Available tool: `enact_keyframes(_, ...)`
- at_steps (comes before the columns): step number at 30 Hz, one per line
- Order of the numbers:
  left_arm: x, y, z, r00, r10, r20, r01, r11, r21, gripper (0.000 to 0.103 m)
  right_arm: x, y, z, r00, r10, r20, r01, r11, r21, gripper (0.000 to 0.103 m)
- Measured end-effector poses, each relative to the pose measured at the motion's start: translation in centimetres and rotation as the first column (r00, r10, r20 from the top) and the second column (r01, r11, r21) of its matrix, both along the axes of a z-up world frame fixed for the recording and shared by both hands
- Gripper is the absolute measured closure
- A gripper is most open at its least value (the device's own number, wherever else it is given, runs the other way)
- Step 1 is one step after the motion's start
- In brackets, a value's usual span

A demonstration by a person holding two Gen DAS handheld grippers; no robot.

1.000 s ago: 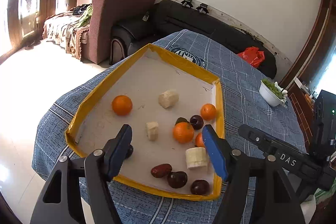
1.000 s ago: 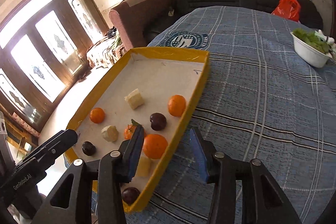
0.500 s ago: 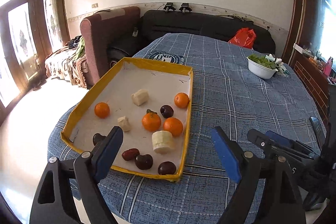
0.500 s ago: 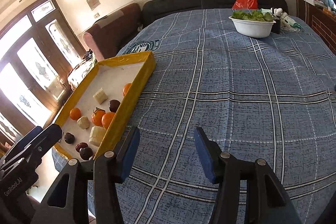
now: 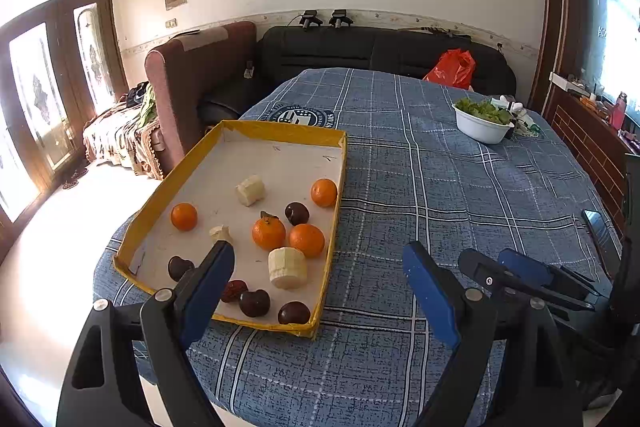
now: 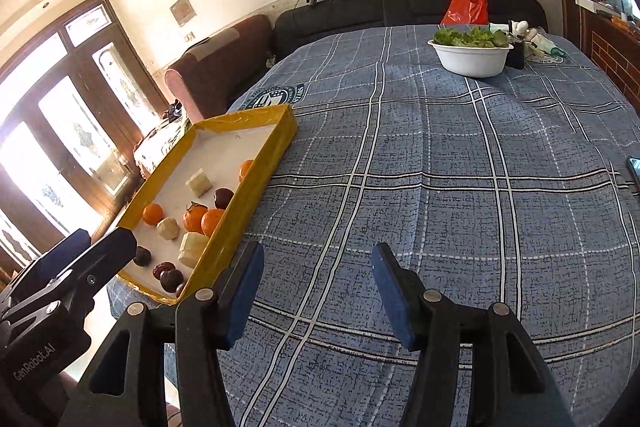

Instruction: Organize fruits

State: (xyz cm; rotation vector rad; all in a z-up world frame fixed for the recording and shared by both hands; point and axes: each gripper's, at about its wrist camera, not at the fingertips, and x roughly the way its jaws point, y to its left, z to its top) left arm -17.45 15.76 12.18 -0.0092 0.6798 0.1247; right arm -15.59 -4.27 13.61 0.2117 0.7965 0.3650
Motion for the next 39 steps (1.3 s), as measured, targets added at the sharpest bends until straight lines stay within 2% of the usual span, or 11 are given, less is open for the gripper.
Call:
enact_keyframes(22,1.5,-1.1,-1.7,0.998,-0.027,-0.062,0.028,1.000,0.012,0.017,0.9,-0.2,-1.6,0.999,-0.001,-0.051,0.000,1.000,-0.006,0.038)
enact_keyframes(39,3.5,-2.5,-4.1,0.989,-0.058,-0.139,0.060,0.998,0.006,0.017,2.2,-2.2,-3.6,0.993,-0.048,-0.111,0.049,0.999,0.005,0.036)
